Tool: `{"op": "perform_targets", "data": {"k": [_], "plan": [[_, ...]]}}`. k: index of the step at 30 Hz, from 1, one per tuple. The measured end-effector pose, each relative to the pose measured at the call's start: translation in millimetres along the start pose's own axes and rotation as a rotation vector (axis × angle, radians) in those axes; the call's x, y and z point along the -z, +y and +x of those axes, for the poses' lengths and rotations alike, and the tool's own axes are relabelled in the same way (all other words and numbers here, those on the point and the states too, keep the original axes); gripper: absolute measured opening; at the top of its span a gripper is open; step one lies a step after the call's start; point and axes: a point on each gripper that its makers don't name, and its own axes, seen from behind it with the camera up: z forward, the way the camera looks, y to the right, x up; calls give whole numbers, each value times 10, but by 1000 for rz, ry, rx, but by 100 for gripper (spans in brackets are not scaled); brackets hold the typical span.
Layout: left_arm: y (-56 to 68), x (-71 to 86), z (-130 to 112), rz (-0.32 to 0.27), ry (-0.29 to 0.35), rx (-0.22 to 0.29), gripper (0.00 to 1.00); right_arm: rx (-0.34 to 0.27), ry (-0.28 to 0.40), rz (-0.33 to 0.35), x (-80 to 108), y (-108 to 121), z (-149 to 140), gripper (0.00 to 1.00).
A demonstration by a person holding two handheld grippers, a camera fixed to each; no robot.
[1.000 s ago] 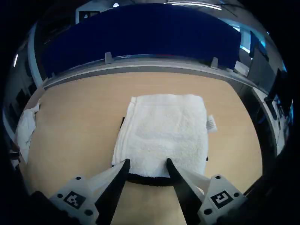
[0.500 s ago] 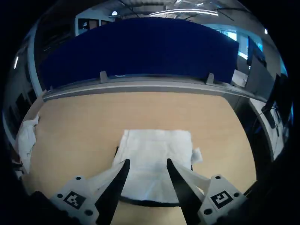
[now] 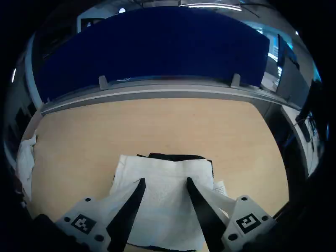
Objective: Fold towel
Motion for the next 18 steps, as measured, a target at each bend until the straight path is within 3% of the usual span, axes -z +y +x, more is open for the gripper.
{"op": "perform_targets", "data": {"k": [5, 8, 18], "plan": [[-20, 0, -1, 4, -1, 1, 94, -13, -1, 1, -26, 7, -11, 76], [-23, -2, 1, 3, -1, 1, 94, -15, 25, 8, 65, -22, 52, 76], [-26, -12, 73, -9, 20, -2, 94, -18, 150, 32, 692, -207, 157, 76]]}}
